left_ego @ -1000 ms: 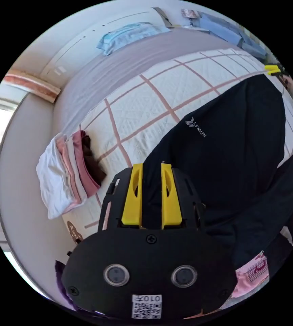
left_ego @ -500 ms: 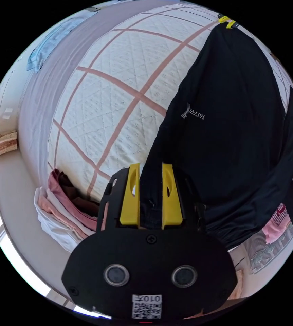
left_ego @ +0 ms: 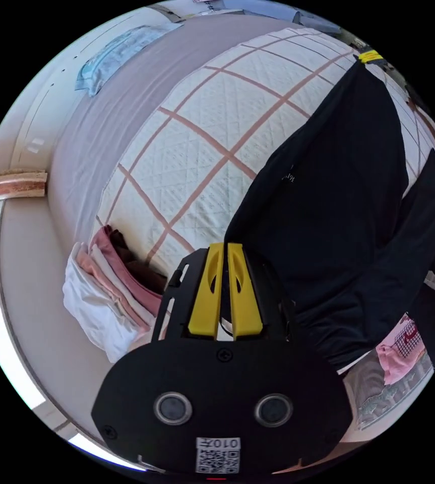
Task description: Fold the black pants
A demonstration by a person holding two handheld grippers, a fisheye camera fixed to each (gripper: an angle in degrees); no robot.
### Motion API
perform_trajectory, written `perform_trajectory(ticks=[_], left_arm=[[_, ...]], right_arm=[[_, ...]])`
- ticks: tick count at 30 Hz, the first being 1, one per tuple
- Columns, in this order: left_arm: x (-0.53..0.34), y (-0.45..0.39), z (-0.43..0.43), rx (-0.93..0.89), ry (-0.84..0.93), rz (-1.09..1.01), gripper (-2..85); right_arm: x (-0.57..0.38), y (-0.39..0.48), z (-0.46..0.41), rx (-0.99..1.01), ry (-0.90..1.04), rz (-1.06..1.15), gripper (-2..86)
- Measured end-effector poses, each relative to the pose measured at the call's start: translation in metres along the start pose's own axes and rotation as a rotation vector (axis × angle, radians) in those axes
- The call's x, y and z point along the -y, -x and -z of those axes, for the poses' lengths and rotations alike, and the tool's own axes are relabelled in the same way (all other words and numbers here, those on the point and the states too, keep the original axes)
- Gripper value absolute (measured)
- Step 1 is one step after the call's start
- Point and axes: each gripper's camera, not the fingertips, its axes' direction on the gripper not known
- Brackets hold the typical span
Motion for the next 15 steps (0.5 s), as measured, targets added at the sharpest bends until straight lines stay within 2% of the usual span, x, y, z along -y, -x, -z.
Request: perform_trajectory(ticks=[4, 7, 10, 15], left_arm=[[-0.070, -0.047, 0.071, 0.099, -0.121, 0.067, -0.1], [-0.137, -0.099, 0.110, 0.088, -0.166, 0.096, -0.1], [-0.194, -0.161, 0.115, 0.019, -0.117, 0.089, -0.2], [-0.232, -0.254, 0.064, -0.093, 0.082, 0.009, -0.2]], right_arm=[[-0.061, 0.044, 0.056, -0.017, -0.085, -0.028, 2.2], [-0.120, 0.098, 0.083, 0.052, -0.094, -0.047, 2.3], [-0.169, 0.160, 0.072, 0.193, -0.033, -0.144, 2.5], [-0.208, 0.254, -0.017, 0.345, 0.202, -0.343, 2.7]])
